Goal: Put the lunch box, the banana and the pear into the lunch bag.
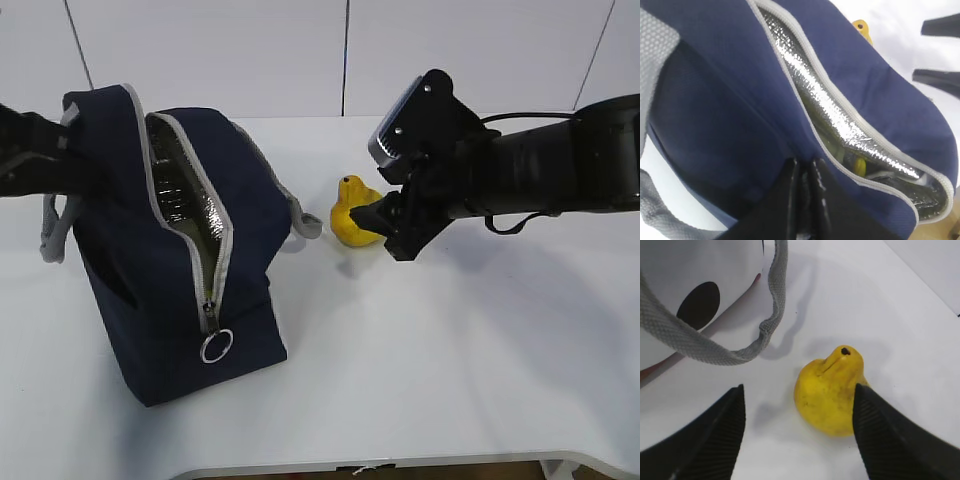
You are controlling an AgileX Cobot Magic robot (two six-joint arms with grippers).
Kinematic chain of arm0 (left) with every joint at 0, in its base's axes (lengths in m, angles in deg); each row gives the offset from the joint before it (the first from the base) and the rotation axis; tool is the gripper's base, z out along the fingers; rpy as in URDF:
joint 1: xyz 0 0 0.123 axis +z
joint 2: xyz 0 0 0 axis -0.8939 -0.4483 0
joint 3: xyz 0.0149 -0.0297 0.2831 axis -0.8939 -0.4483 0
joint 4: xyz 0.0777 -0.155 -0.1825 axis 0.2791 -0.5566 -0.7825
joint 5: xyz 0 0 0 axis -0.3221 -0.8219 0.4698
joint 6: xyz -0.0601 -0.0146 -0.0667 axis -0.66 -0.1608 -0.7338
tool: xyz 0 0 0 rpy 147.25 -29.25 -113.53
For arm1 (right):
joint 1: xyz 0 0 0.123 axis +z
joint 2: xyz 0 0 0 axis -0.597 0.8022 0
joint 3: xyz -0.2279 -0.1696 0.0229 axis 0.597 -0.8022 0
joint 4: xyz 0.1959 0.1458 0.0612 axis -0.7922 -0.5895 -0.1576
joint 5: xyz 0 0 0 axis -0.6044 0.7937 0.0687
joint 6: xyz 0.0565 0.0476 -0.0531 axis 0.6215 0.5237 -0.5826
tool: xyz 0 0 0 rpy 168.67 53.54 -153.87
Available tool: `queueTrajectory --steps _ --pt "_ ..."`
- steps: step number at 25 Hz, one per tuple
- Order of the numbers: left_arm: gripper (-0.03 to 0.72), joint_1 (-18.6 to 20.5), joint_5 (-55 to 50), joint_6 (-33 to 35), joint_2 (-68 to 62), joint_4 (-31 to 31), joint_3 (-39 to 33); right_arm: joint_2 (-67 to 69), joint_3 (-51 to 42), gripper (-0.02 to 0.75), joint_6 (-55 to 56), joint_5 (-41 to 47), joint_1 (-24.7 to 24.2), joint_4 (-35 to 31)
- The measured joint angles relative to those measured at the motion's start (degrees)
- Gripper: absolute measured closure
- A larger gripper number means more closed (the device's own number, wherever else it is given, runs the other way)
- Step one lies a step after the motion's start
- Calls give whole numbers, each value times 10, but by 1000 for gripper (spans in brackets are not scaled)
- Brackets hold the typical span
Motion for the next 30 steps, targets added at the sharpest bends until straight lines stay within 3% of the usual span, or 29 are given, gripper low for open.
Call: queueTrajectory --steps 6,13,30 --pt "690 0 5 0 0 0 0 21 22 190 -1 14 0 -1" --pt "690 0 6 1 0 0 0 83 89 190 123 -4 0 -3" --pt "690 0 7 1 0 0 0 161 167 191 132 -29 0 -5"
